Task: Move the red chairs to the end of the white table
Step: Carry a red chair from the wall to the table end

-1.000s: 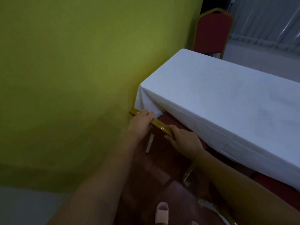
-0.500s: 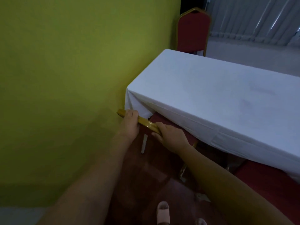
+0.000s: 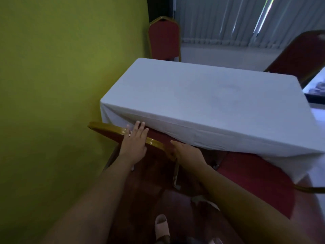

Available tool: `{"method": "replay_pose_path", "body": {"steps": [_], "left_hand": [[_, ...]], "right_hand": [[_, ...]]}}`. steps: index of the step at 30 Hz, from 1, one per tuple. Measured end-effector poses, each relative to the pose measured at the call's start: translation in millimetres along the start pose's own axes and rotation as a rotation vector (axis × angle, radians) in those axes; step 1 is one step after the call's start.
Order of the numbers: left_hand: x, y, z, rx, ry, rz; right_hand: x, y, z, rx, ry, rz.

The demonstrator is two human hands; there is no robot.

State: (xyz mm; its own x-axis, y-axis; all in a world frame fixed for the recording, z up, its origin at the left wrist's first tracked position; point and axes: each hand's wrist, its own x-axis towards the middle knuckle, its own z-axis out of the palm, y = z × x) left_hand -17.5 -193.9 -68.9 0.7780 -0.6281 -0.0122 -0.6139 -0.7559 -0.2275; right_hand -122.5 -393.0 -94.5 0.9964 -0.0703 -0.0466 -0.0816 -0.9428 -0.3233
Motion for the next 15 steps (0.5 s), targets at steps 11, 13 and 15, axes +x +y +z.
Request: {"method": "replay_pose_path", "body": {"steps": [11, 13, 15], "left_hand": [[42.7, 208.4, -28.8, -0.161, -0.198, 0.238], [48.4, 247.6, -37.7, -0.193, -0.210, 0.302], [53.3, 280.6, -46.2, -0.218, -0.239, 0.369]], "right_hand": [[-132.7, 176.8, -43.3, -0.053, -0.034, 0.344], [-154.3, 199.8, -52.9, -0.067, -0.024, 0.398], [-175.3, 219.5, -62.1, -0.080, -0.012, 0.455]]}}
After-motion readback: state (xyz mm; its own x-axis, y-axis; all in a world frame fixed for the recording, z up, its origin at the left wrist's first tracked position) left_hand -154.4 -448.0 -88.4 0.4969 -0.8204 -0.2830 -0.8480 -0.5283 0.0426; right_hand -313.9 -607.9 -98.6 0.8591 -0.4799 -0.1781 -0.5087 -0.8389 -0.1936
